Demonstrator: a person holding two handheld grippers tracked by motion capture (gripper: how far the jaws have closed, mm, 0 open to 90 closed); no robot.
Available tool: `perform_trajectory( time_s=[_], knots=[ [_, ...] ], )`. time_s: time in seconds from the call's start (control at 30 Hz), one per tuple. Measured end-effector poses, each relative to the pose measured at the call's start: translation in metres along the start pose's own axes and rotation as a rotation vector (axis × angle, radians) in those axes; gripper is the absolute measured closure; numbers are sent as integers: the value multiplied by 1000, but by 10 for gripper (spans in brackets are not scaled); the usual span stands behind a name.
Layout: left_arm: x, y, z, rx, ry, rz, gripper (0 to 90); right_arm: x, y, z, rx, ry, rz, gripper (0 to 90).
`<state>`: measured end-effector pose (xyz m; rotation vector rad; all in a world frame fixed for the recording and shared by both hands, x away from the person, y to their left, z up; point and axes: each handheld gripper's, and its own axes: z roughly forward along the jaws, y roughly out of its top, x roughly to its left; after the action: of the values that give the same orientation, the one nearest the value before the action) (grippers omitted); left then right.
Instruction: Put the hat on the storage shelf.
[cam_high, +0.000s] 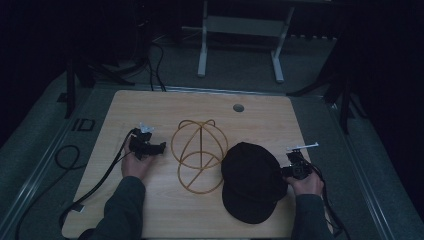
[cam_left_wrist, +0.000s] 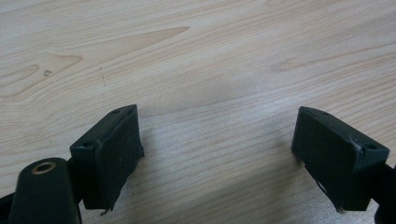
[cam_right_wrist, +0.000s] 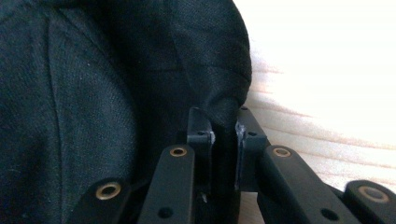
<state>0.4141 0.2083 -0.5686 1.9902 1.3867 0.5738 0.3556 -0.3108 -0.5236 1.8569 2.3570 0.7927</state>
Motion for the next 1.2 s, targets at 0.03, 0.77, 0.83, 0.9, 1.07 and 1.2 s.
perform_trajectory(
  time_s=[0.03,0.77,0.83,0.9,1.07,1.2],
  knots=[
    [0,0,0,0,0,0,153,0,2,-3,-8,11,5,807],
    [0,0,0,-1,0,-2,154,12,31,-41,-55,27,-52,811],
    [0,0,0,-1,0,-2,155,14,38,-47,-57,20,-56,811],
    [0,0,0,0,0,-2,155,16,42,-52,-61,10,-65,811],
    [0,0,0,0,0,-2,155,21,49,-62,-74,-5,-85,811],
    [0,0,0,-1,0,-3,155,26,55,-71,-88,-16,-102,811]
  ],
)
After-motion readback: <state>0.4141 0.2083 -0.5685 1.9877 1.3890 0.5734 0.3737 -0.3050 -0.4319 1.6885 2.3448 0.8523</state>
